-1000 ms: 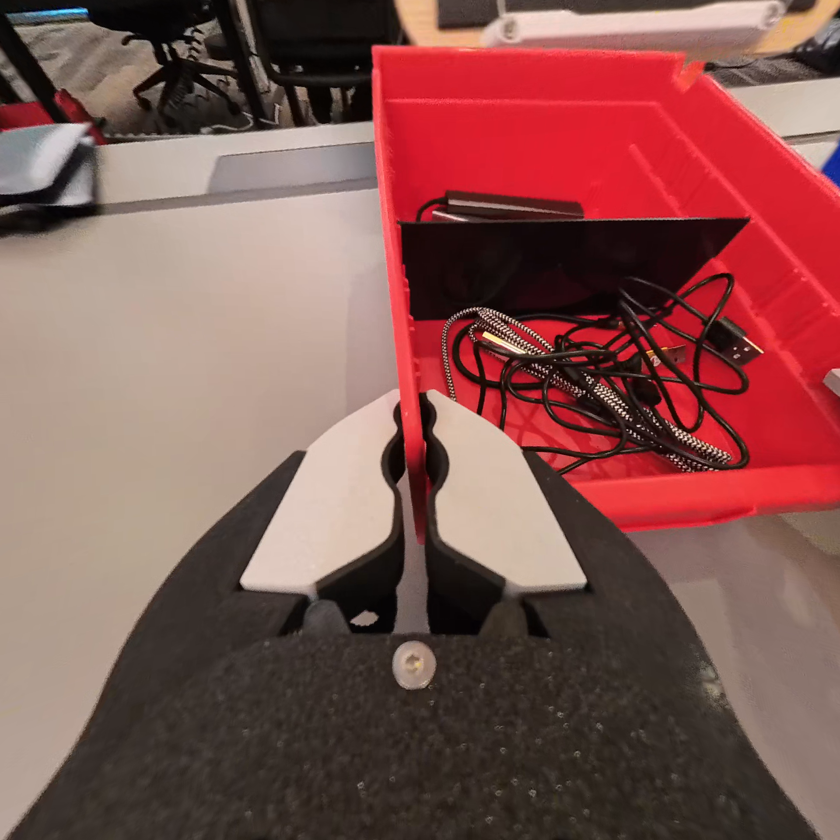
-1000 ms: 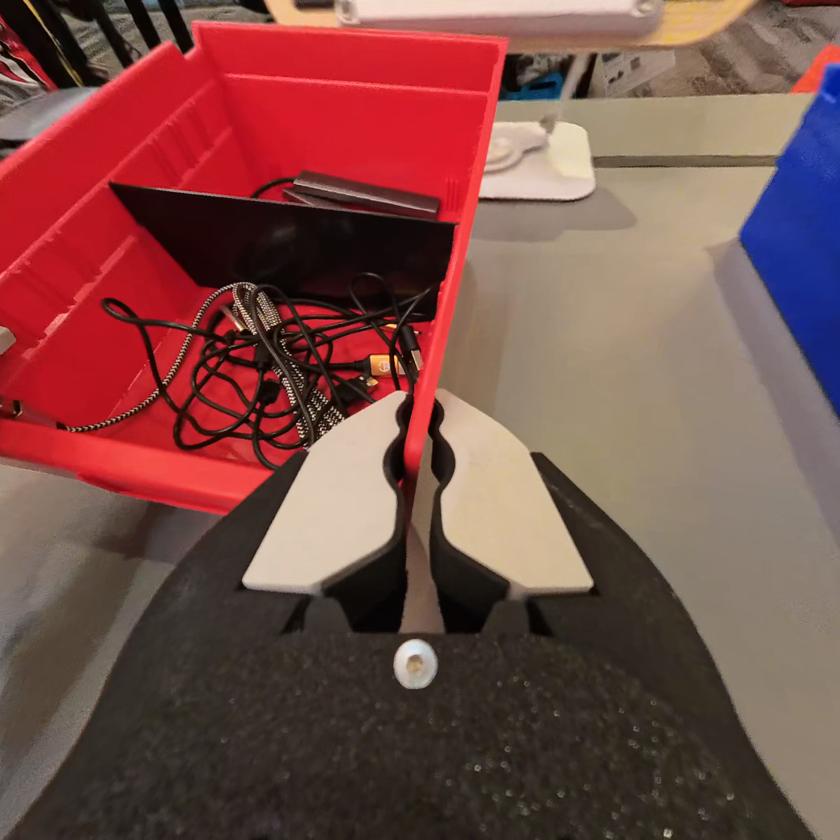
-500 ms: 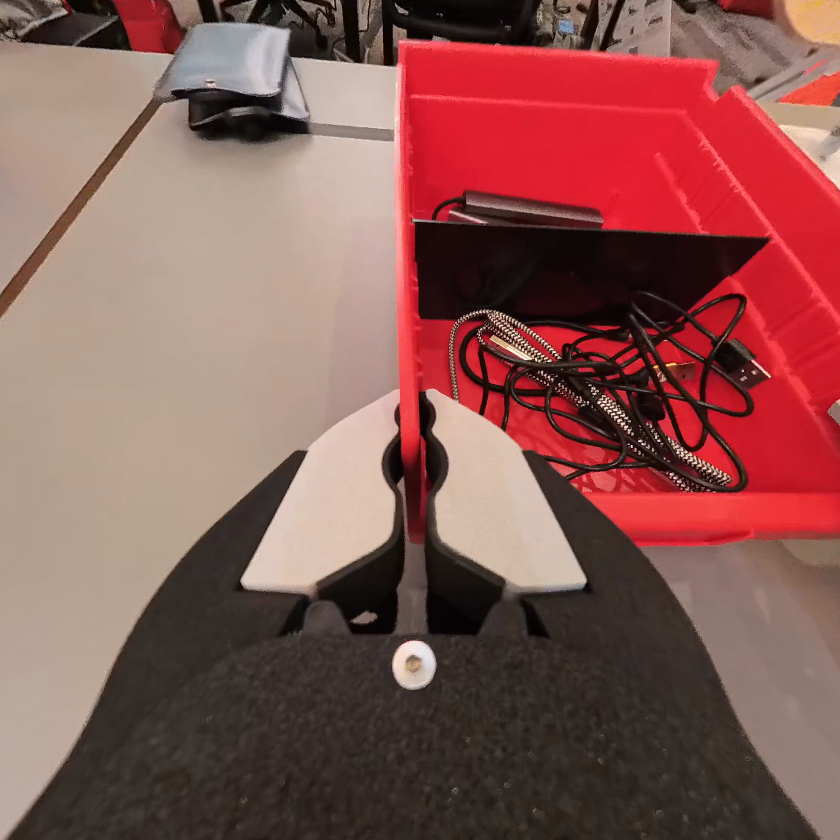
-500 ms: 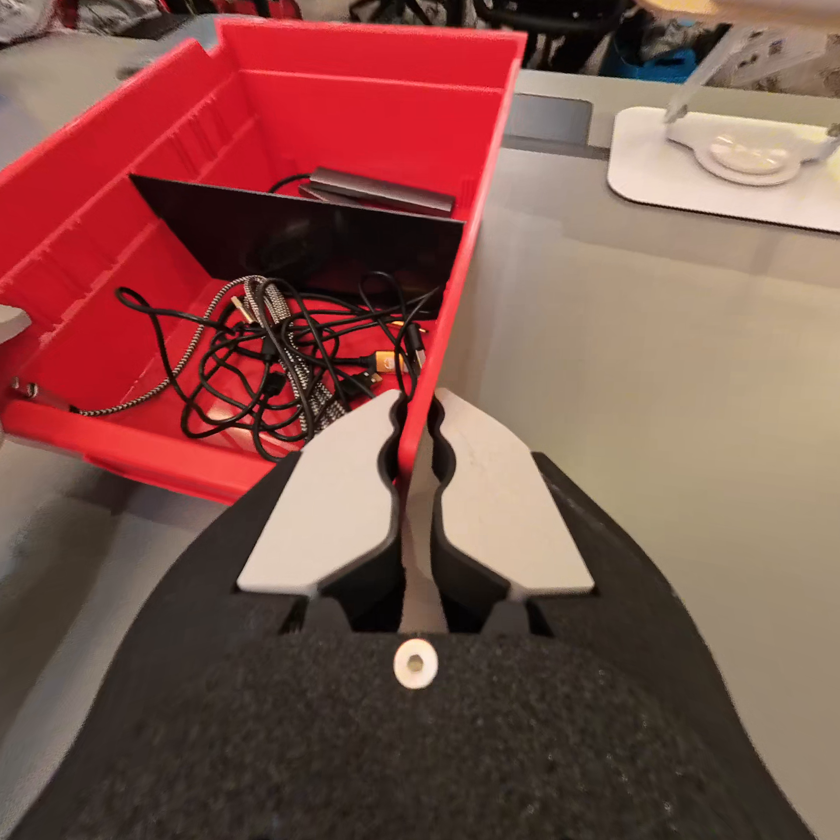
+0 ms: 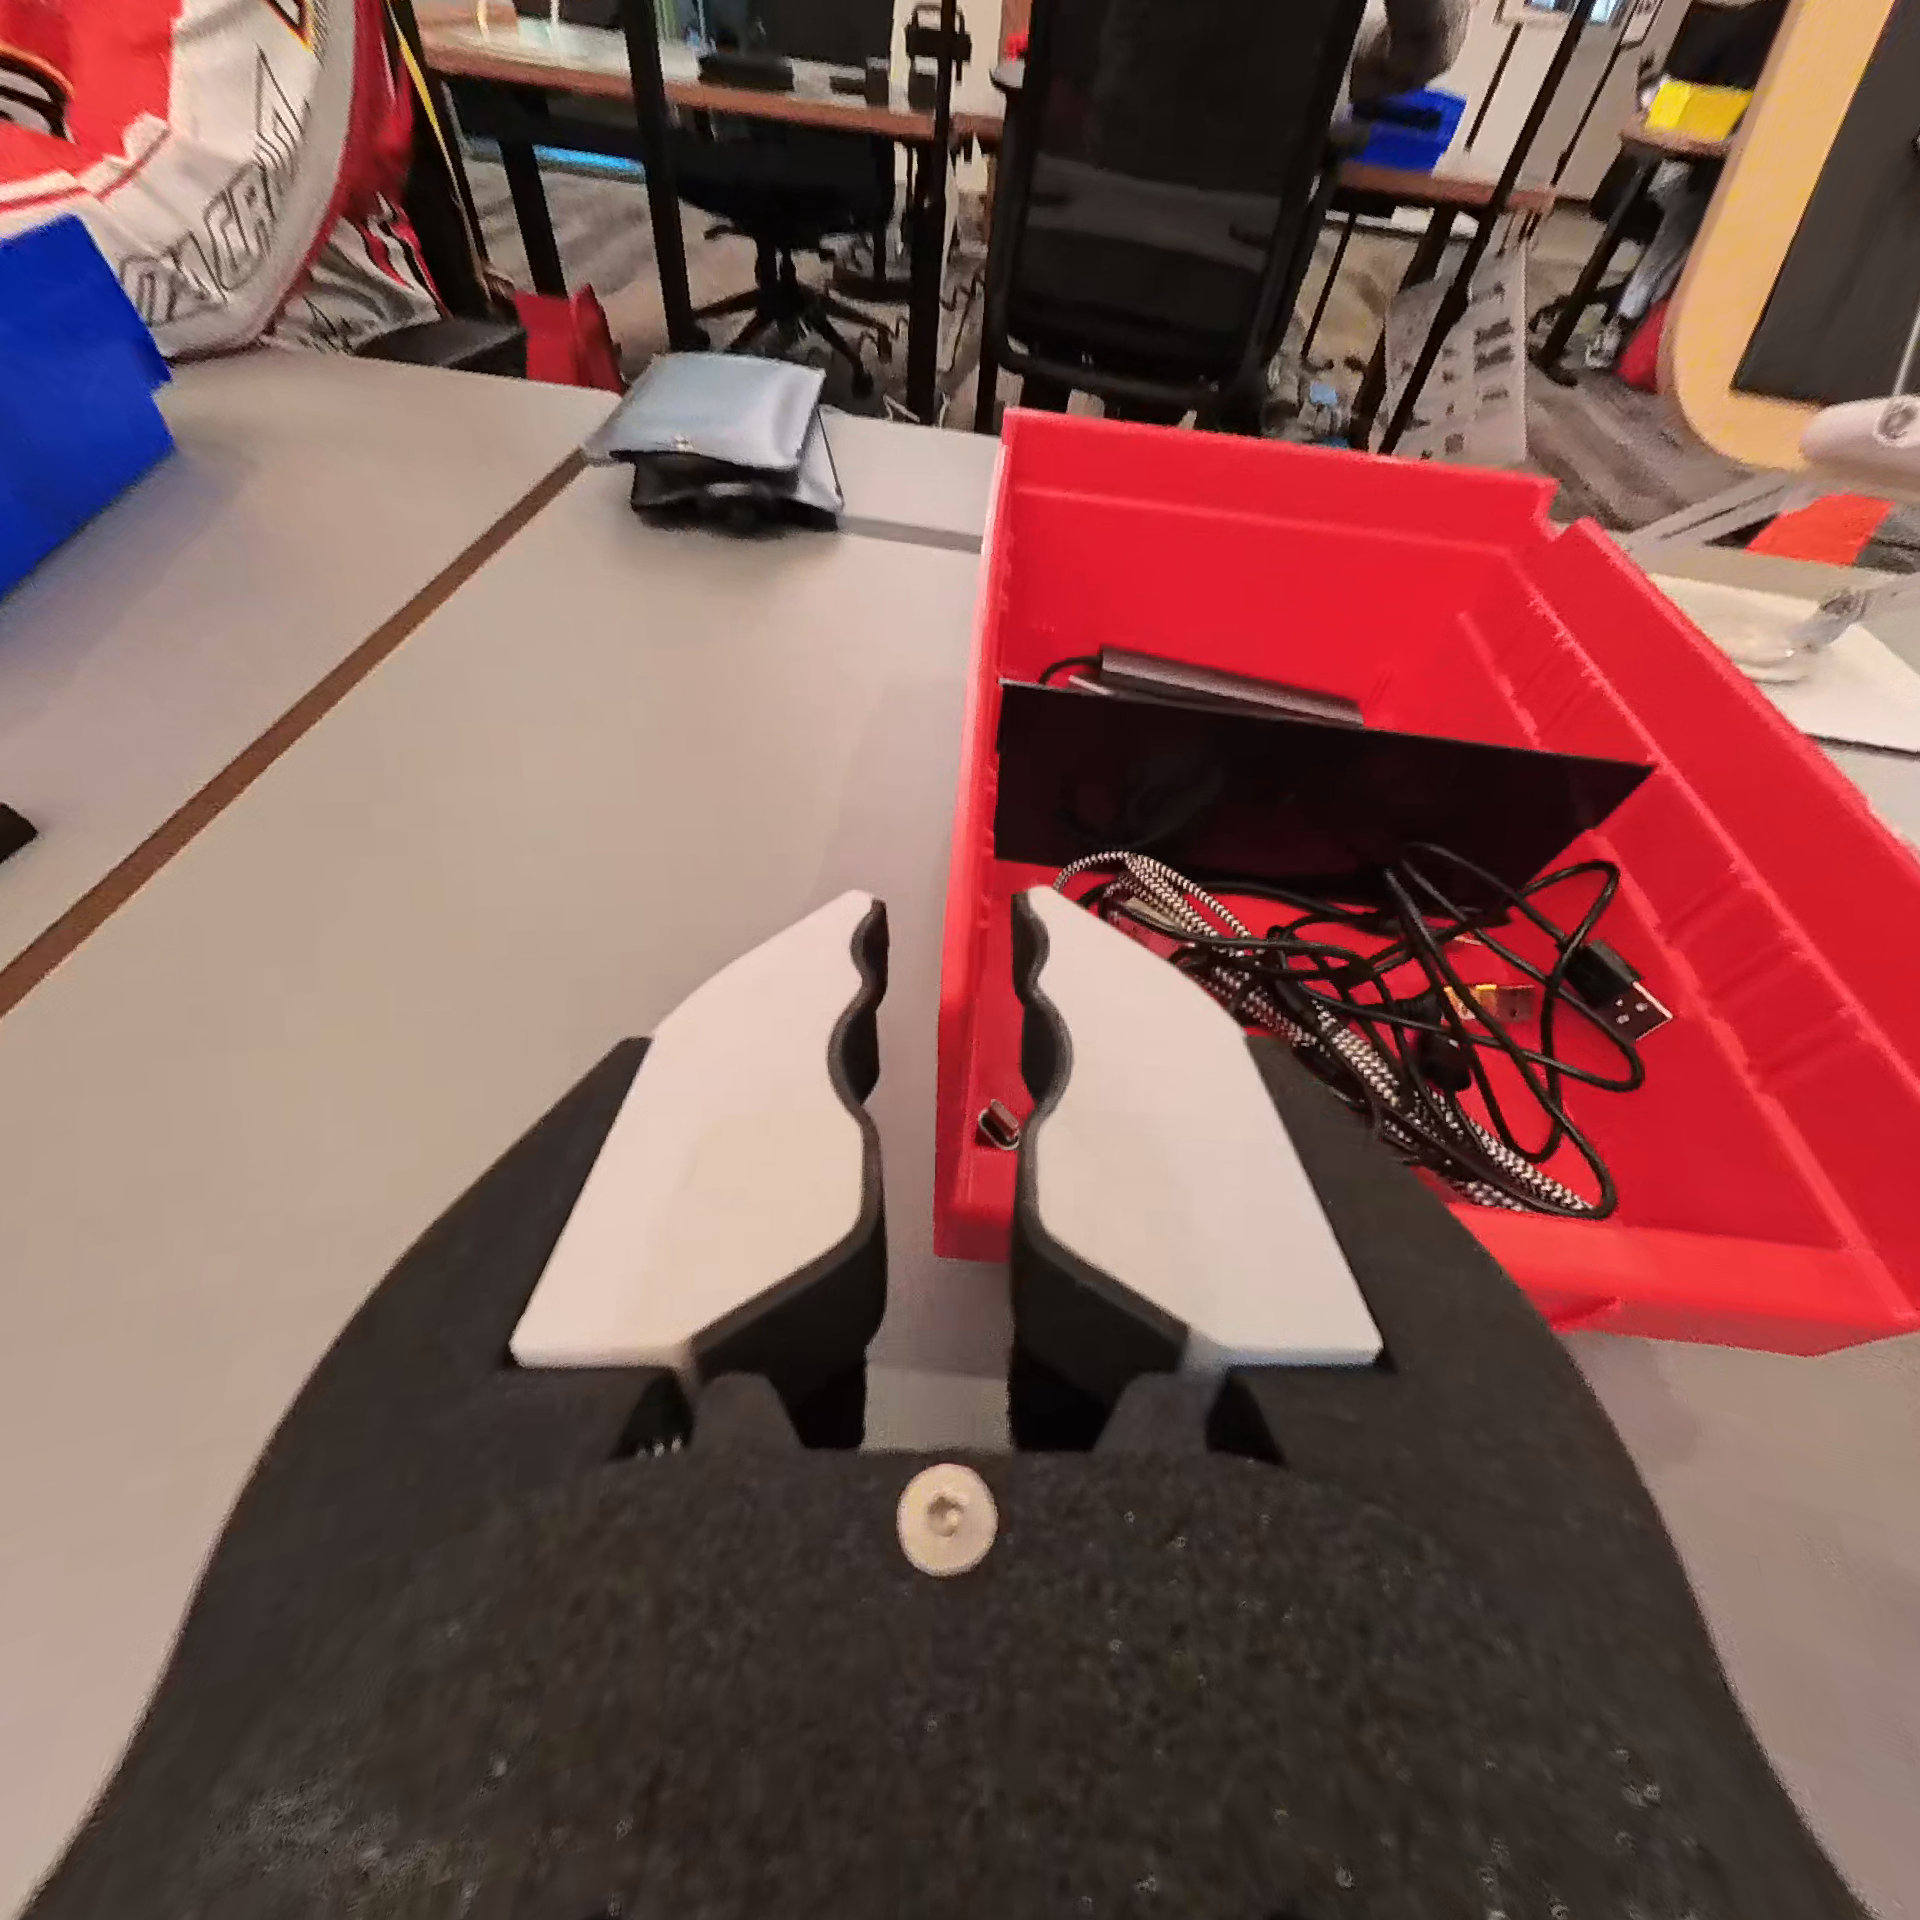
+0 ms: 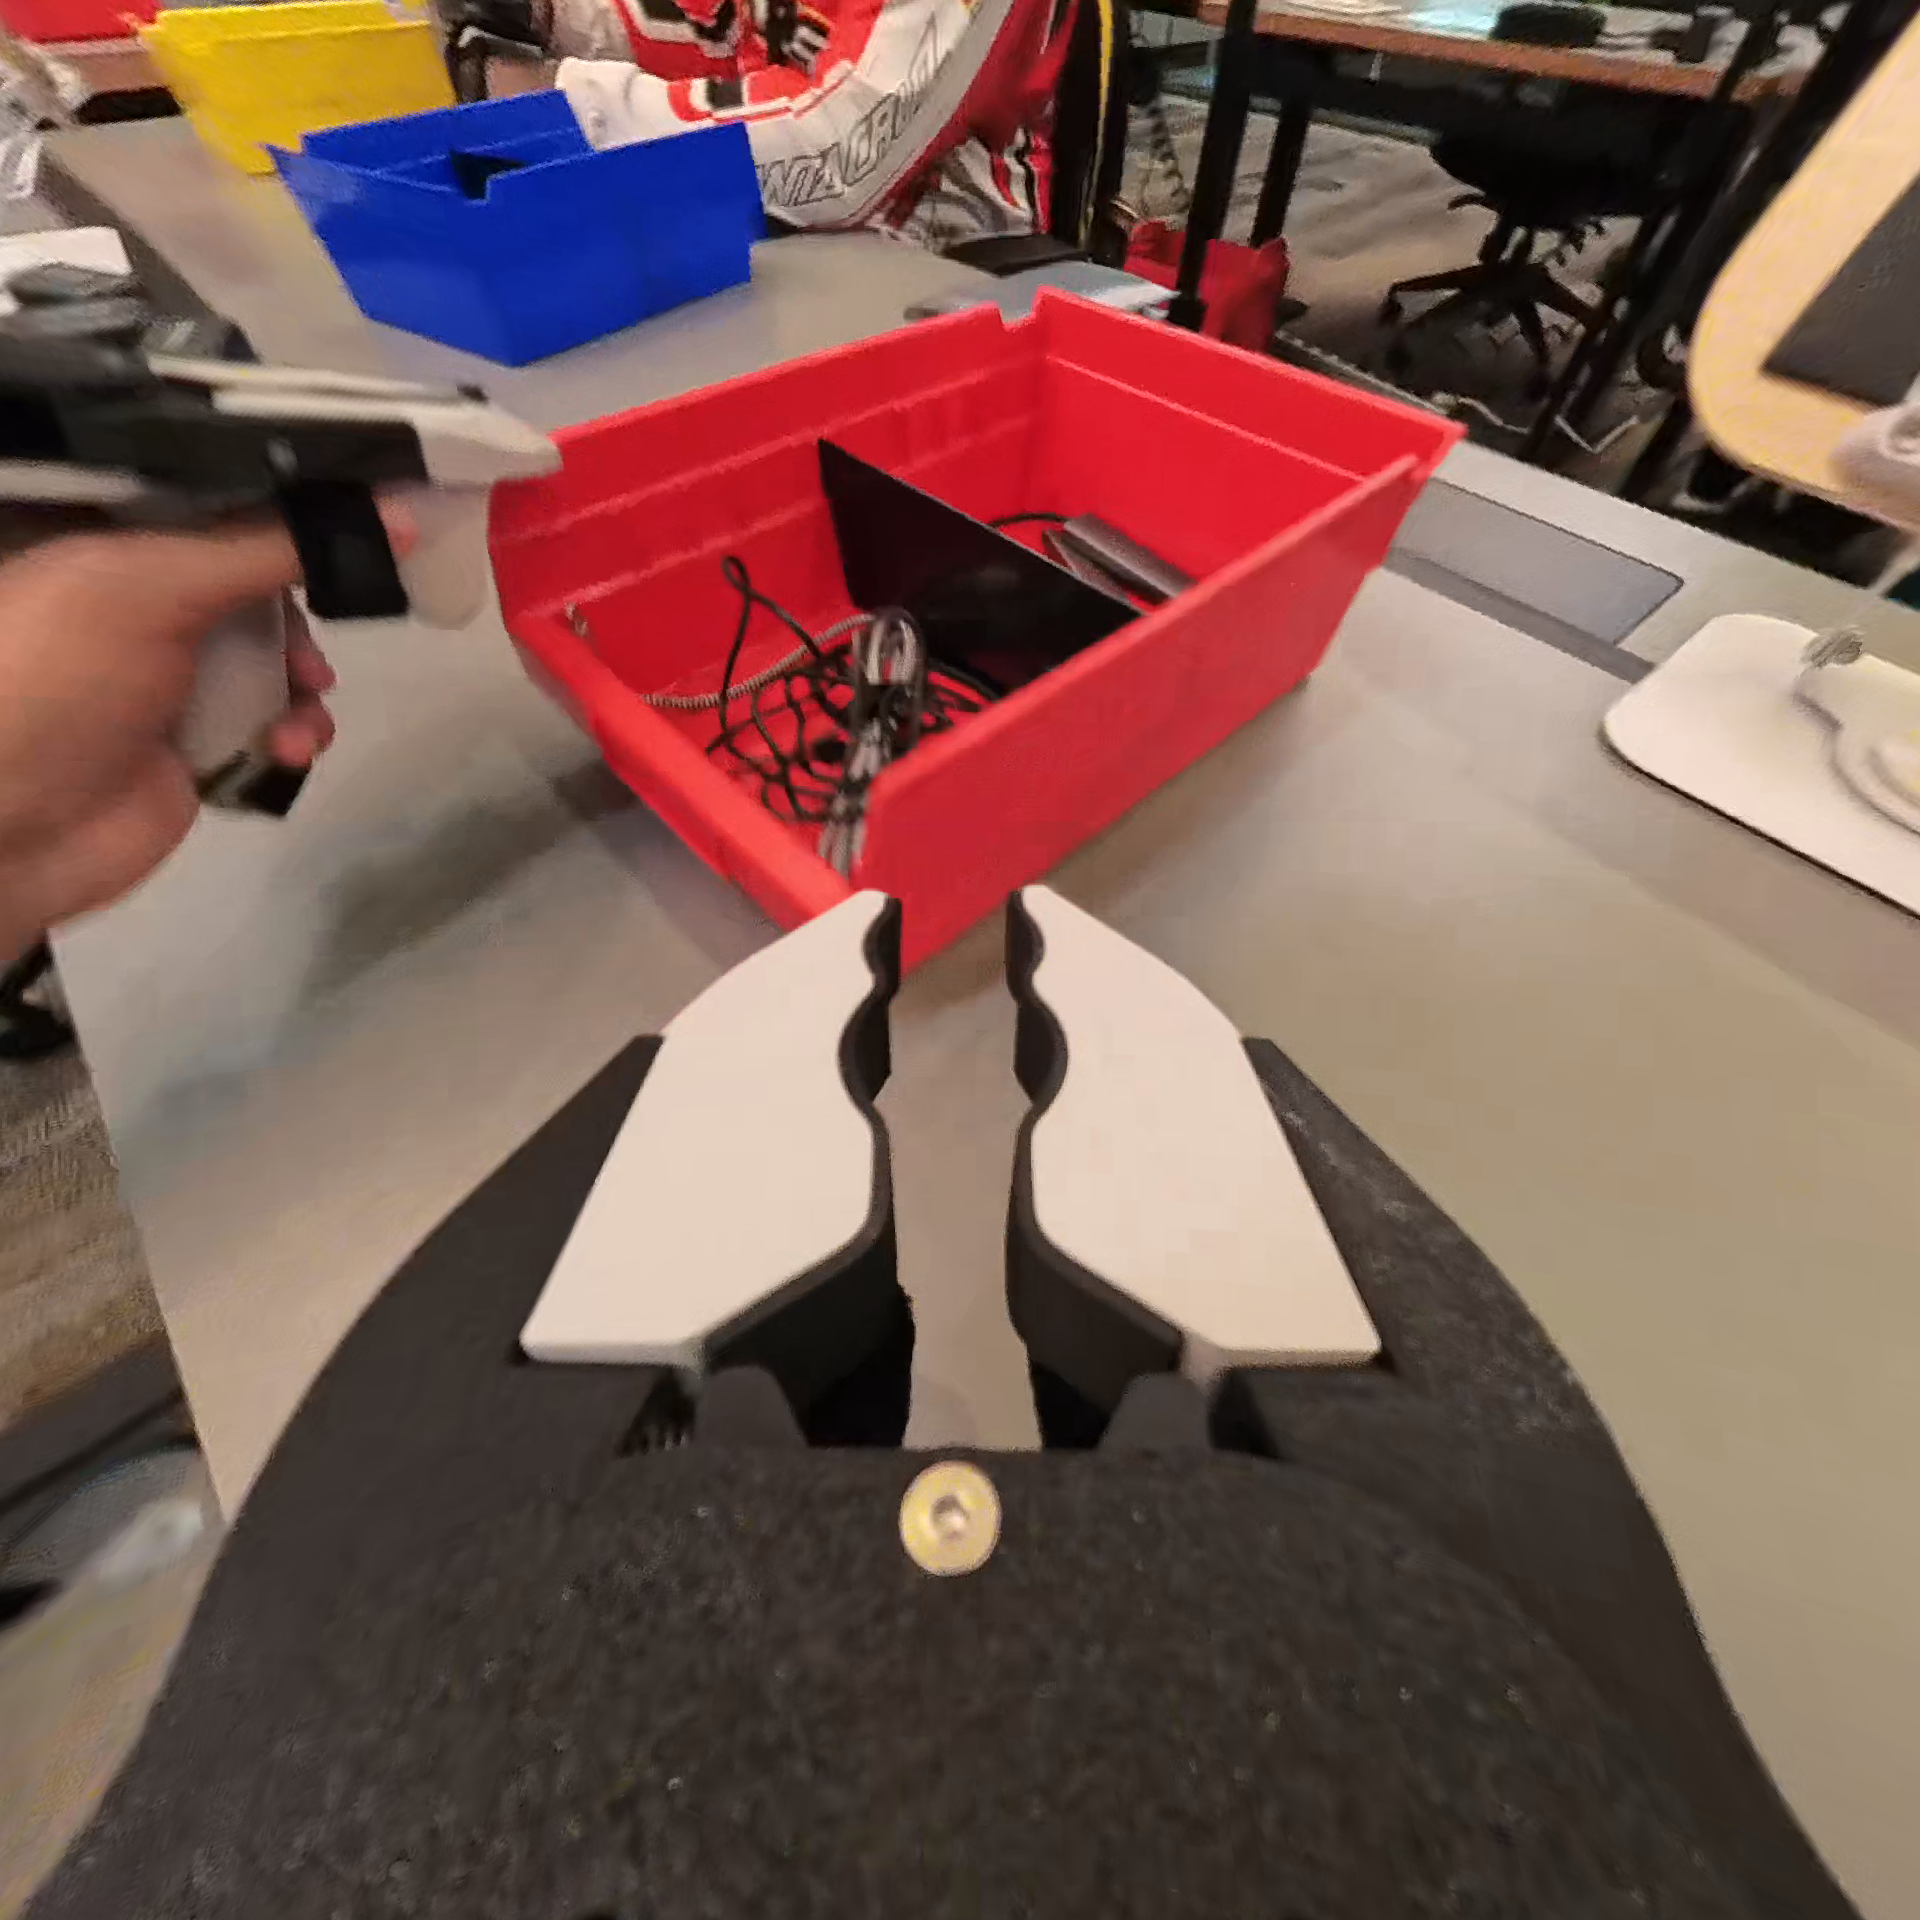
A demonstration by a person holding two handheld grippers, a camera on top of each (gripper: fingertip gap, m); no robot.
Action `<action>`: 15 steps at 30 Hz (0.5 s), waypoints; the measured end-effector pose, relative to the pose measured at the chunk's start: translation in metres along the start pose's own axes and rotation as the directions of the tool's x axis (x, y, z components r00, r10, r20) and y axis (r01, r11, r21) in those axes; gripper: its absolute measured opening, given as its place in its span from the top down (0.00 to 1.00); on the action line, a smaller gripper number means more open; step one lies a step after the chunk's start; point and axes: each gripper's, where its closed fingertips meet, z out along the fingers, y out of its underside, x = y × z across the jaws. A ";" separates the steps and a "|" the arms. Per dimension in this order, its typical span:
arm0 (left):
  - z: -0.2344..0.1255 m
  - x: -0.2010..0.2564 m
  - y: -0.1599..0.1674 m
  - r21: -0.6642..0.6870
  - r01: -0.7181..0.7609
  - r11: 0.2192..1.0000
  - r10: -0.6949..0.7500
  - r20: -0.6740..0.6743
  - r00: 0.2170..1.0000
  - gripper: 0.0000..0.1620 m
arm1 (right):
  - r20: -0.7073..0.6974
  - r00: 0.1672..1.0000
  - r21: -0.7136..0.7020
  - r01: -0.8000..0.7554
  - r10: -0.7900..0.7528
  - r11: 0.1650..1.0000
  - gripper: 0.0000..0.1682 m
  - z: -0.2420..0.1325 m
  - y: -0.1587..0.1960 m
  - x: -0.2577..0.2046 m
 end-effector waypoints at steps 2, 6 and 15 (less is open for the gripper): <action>-0.002 0.002 -0.001 0.009 0.014 1.000 -0.014 -0.005 1.000 0.86 | 0.009 1.000 -0.007 0.002 -0.001 1.000 0.91 -0.030 0.023 0.029; -0.007 0.006 0.003 -0.016 0.038 0.999 -0.038 0.004 0.999 0.85 | -0.075 0.989 -0.026 -0.130 0.128 0.991 0.90 -0.102 0.083 0.096; -0.054 0.060 0.019 -0.099 -0.099 0.990 0.105 0.062 0.992 0.85 | -0.525 0.814 0.157 -0.194 0.248 0.968 0.90 -0.266 0.131 0.267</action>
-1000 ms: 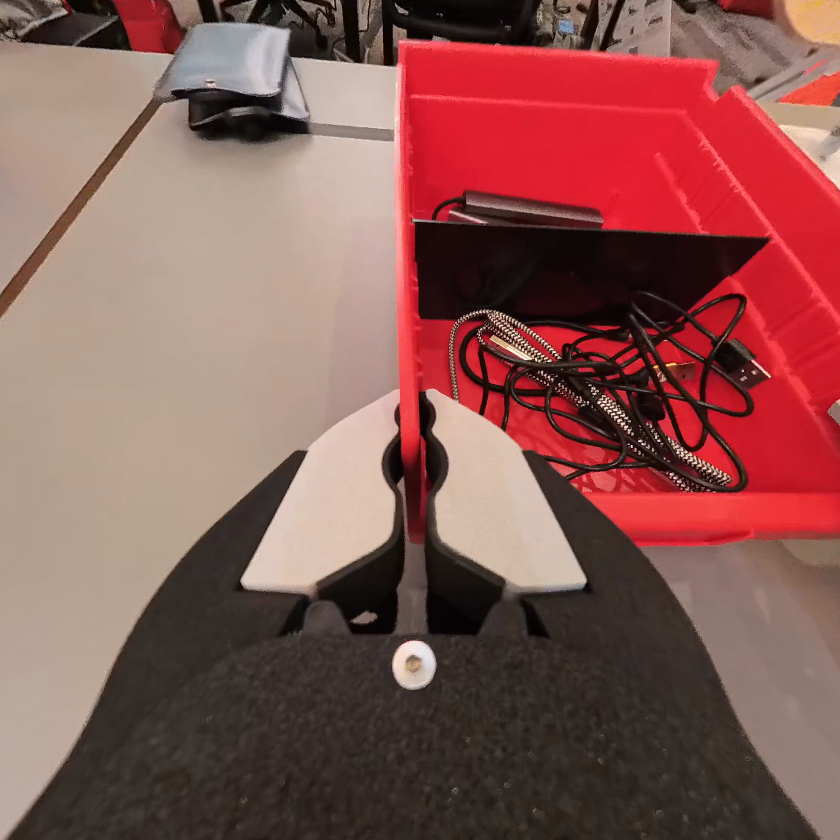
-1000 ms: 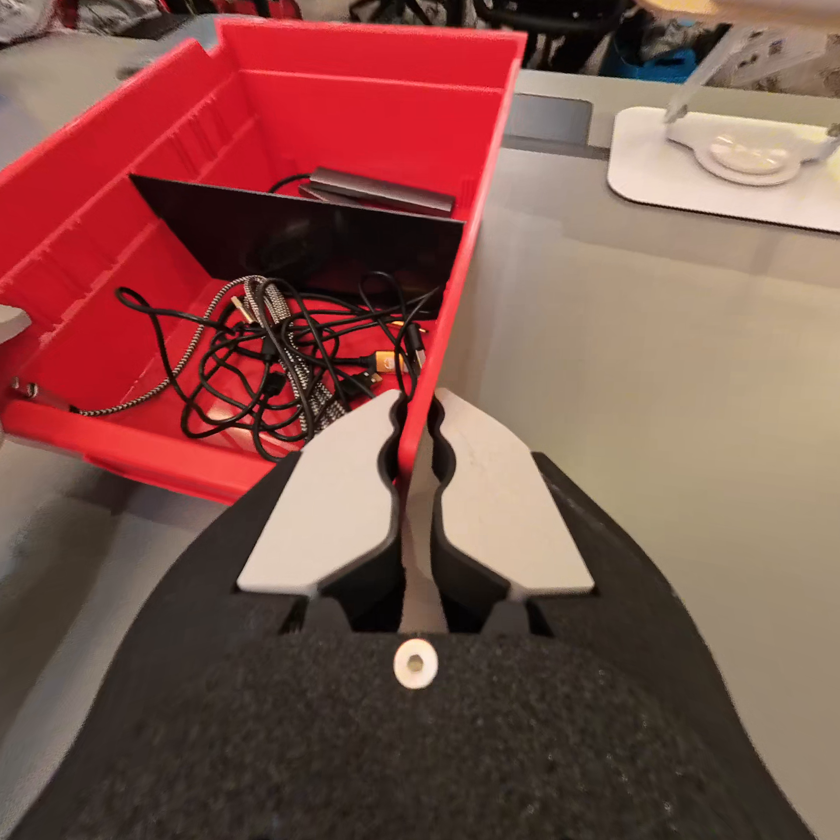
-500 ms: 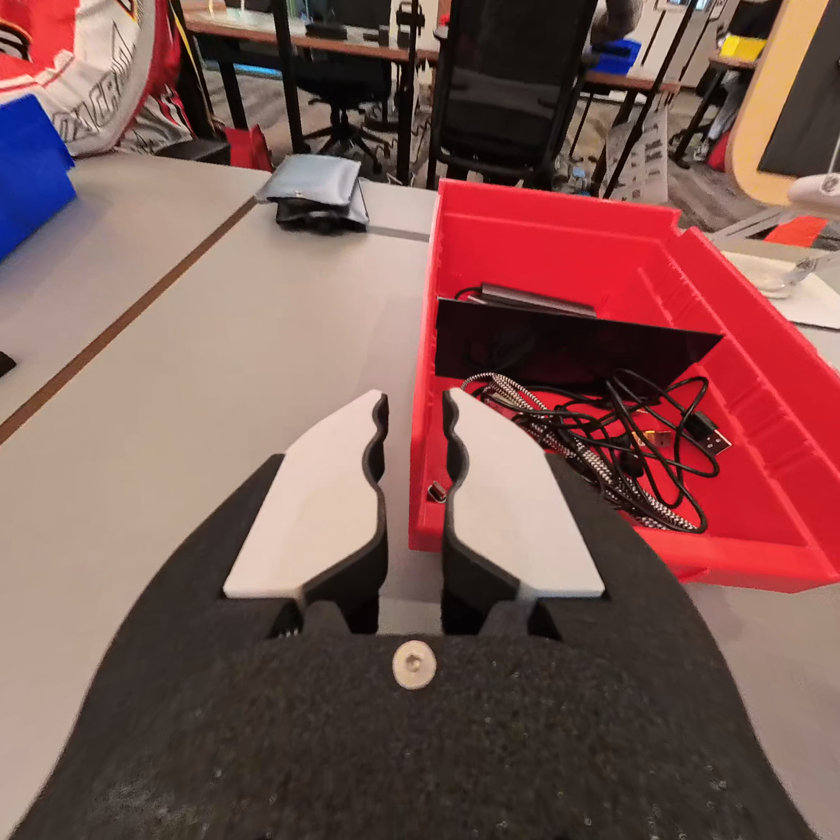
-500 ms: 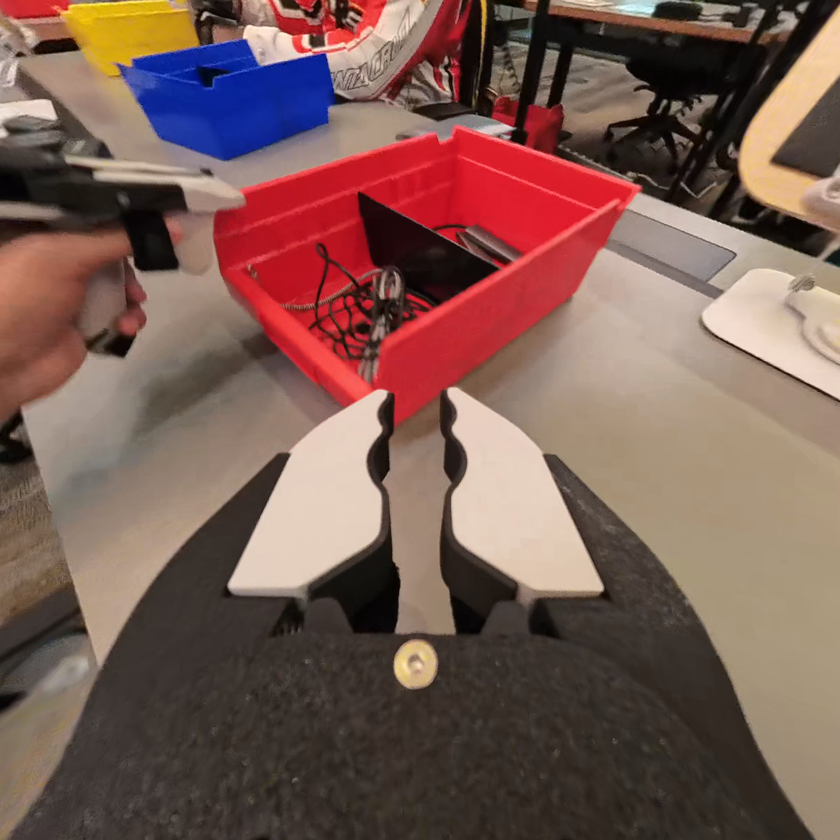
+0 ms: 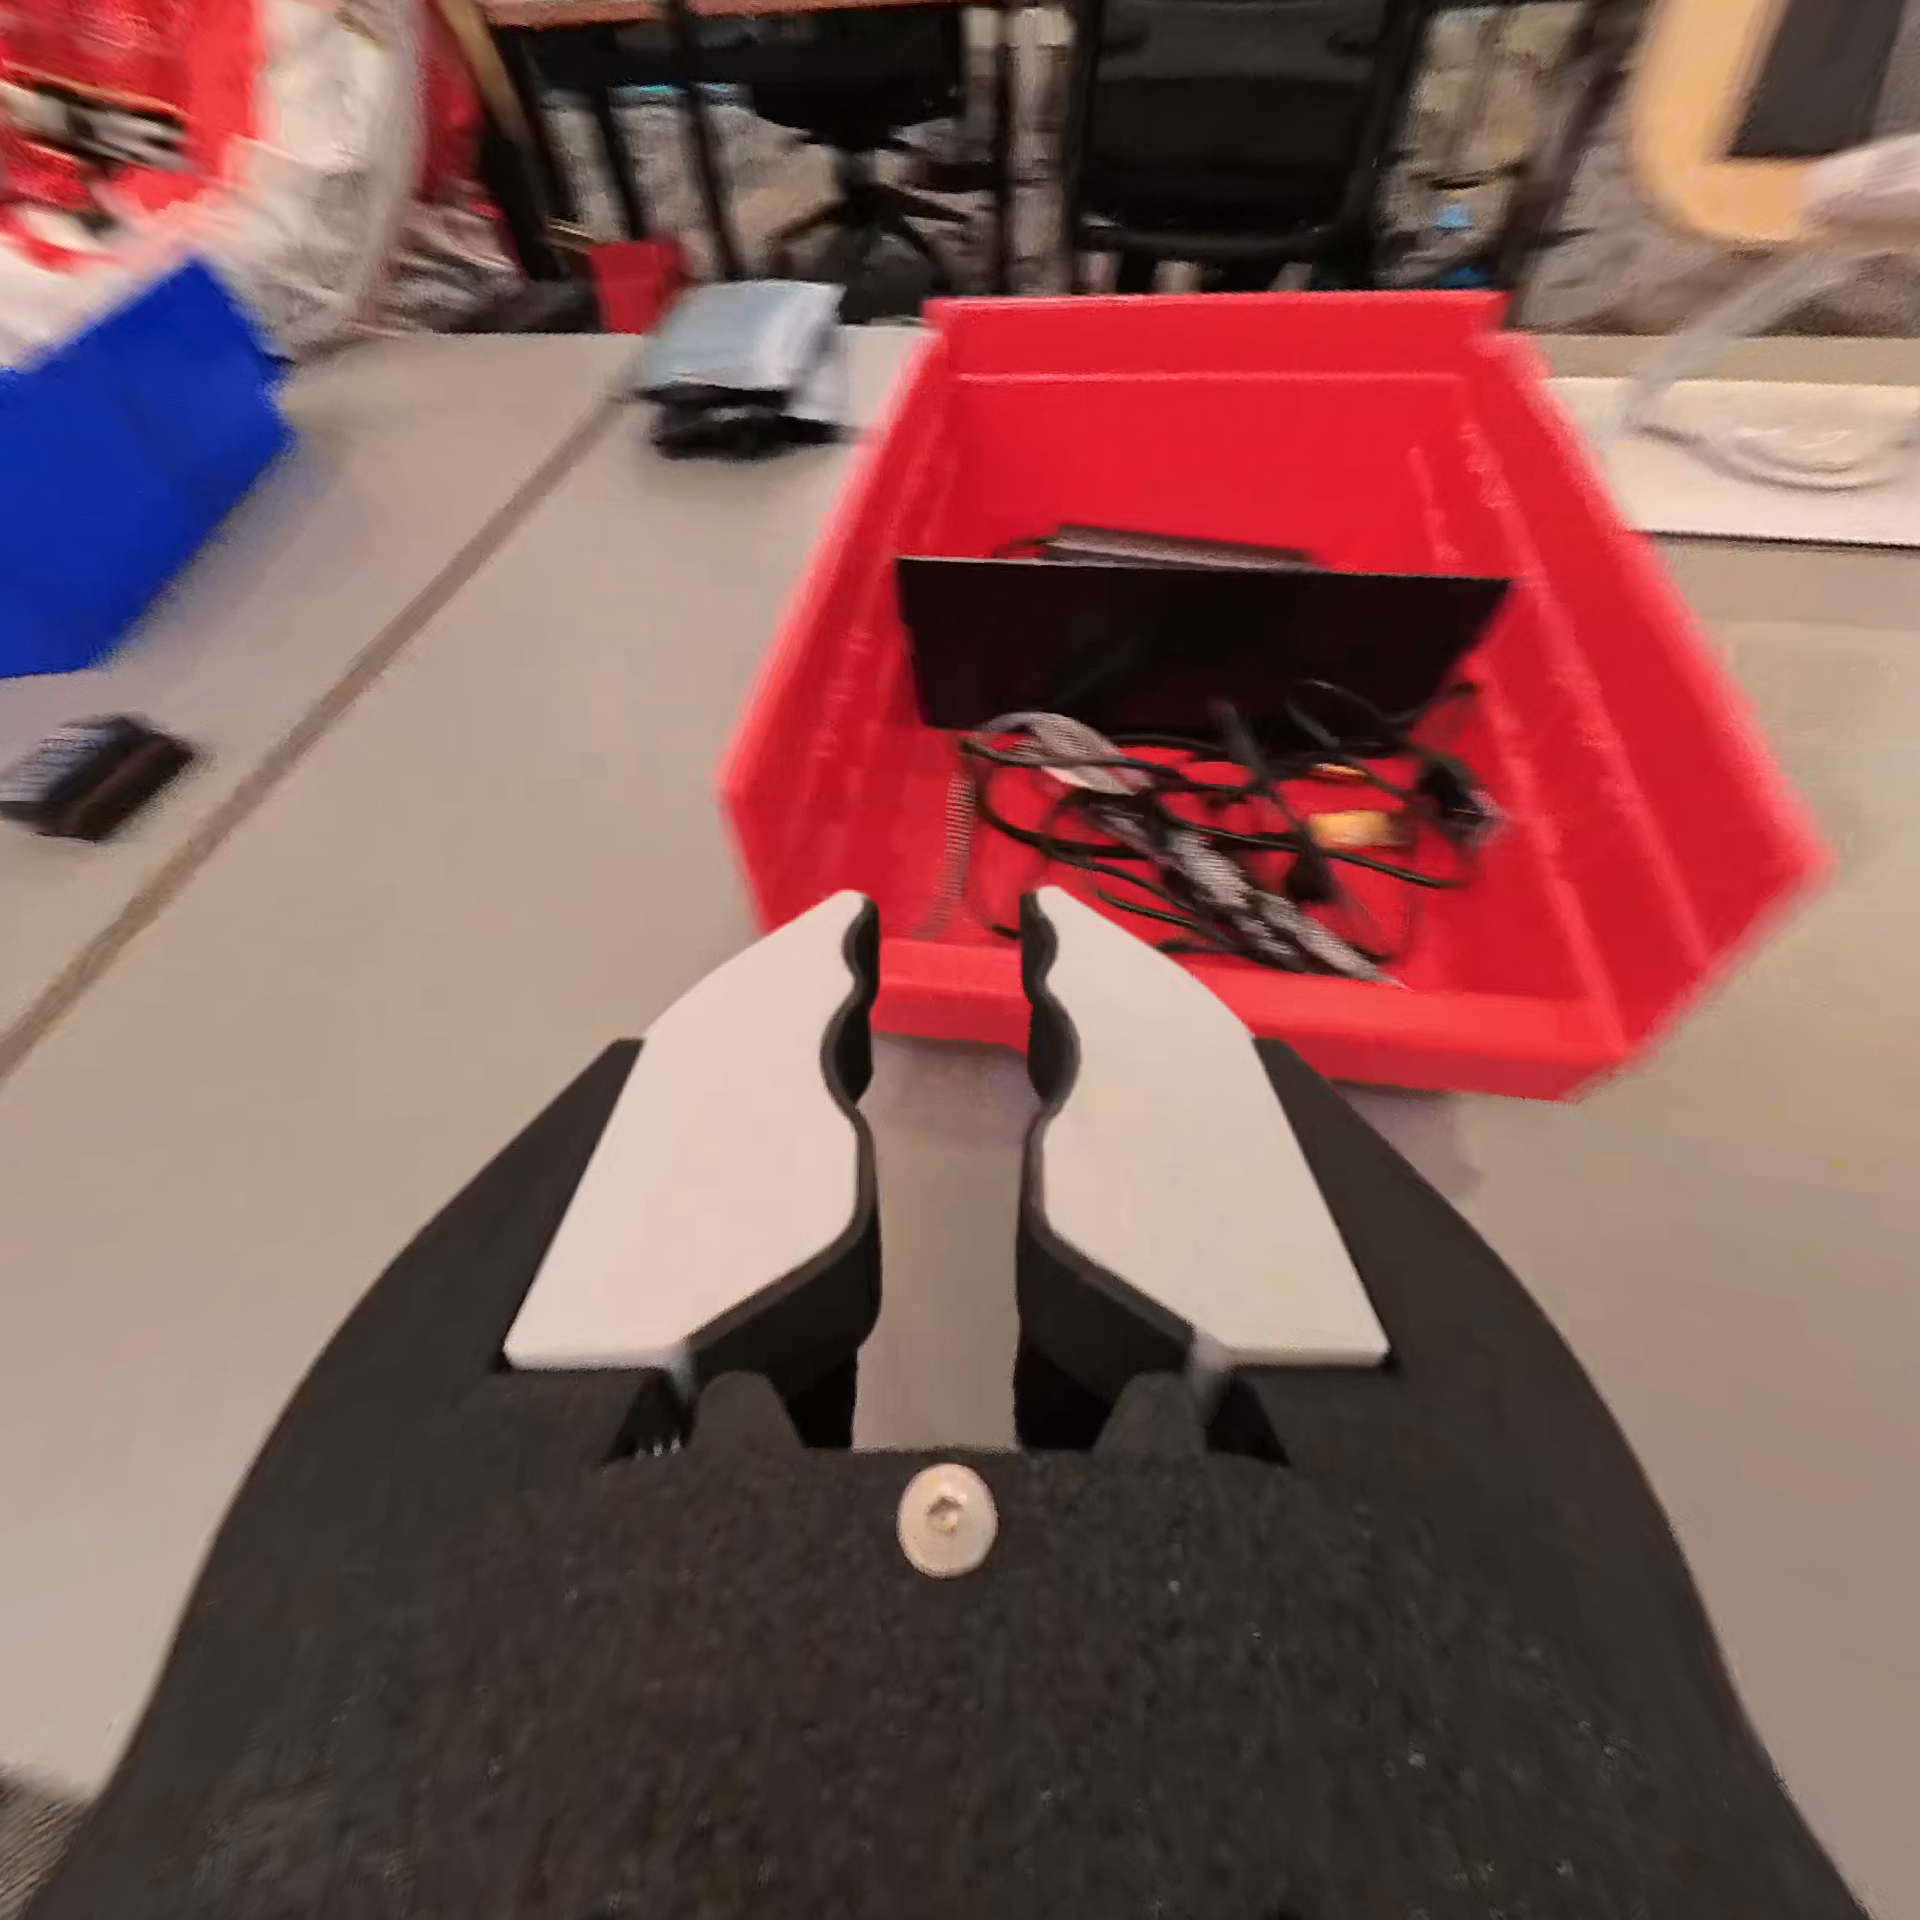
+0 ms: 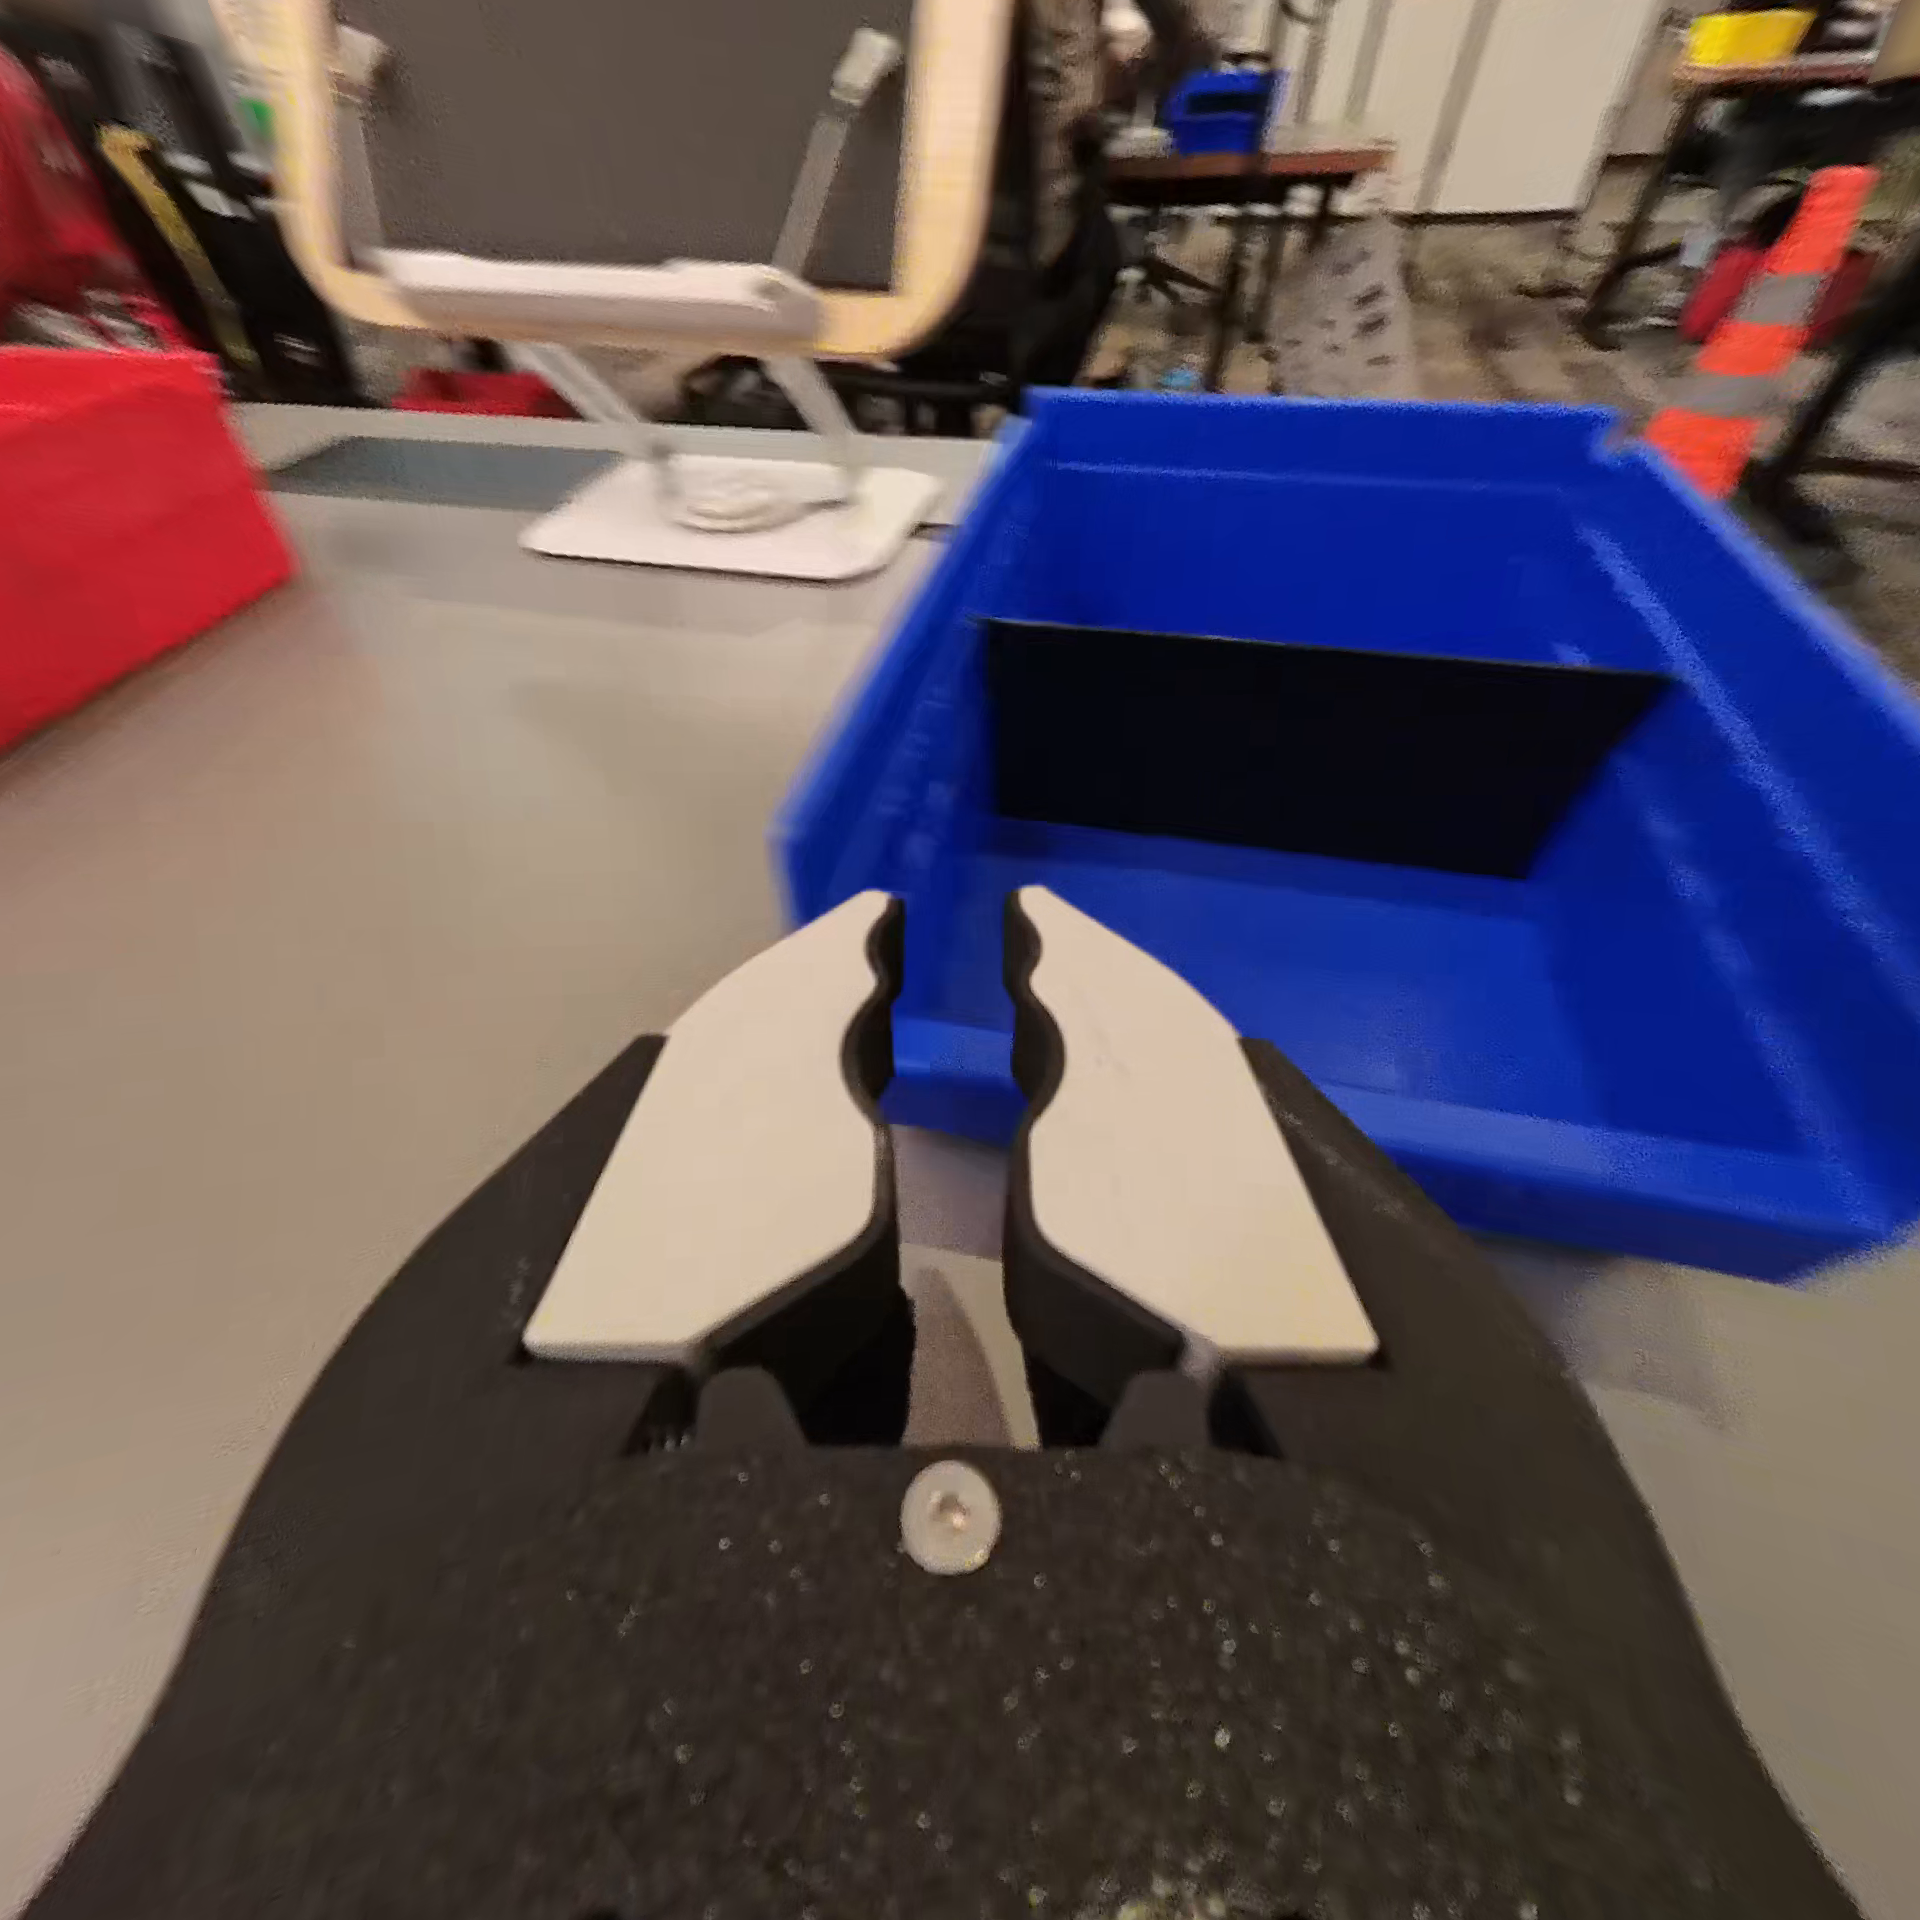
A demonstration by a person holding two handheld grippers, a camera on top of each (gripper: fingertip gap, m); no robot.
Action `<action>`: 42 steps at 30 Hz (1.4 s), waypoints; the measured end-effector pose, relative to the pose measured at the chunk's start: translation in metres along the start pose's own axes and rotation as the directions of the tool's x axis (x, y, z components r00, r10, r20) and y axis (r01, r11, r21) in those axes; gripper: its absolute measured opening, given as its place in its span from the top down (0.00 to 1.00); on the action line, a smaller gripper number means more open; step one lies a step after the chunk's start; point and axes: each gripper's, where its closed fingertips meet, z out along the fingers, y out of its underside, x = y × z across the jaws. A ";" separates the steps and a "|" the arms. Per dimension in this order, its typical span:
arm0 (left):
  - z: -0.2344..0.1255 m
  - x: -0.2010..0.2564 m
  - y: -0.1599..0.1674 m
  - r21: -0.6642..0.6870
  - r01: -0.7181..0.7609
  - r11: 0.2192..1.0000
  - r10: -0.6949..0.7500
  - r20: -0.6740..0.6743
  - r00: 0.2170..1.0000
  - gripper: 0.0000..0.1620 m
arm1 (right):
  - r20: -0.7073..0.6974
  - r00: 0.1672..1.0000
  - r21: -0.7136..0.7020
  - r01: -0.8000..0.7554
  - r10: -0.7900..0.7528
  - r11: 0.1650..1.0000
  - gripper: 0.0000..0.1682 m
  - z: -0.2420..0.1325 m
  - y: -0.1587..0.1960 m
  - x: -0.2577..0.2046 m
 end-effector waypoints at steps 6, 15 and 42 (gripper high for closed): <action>0.003 0.099 0.016 -0.031 0.039 0.999 -0.049 -0.430 0.902 0.86 | -0.138 0.984 -0.088 -0.127 0.114 0.988 0.91 -0.005 0.023 0.069; 0.022 0.106 0.033 0.016 -0.317 0.948 0.304 -0.335 0.892 0.90 | -0.141 0.986 -0.127 -0.109 0.091 0.986 0.93 -0.009 0.034 0.060; 0.016 0.111 0.042 -0.076 -0.144 0.987 0.096 -0.440 0.893 0.89 | -0.059 0.995 -0.168 -0.094 0.086 0.981 0.99 0.002 0.040 0.034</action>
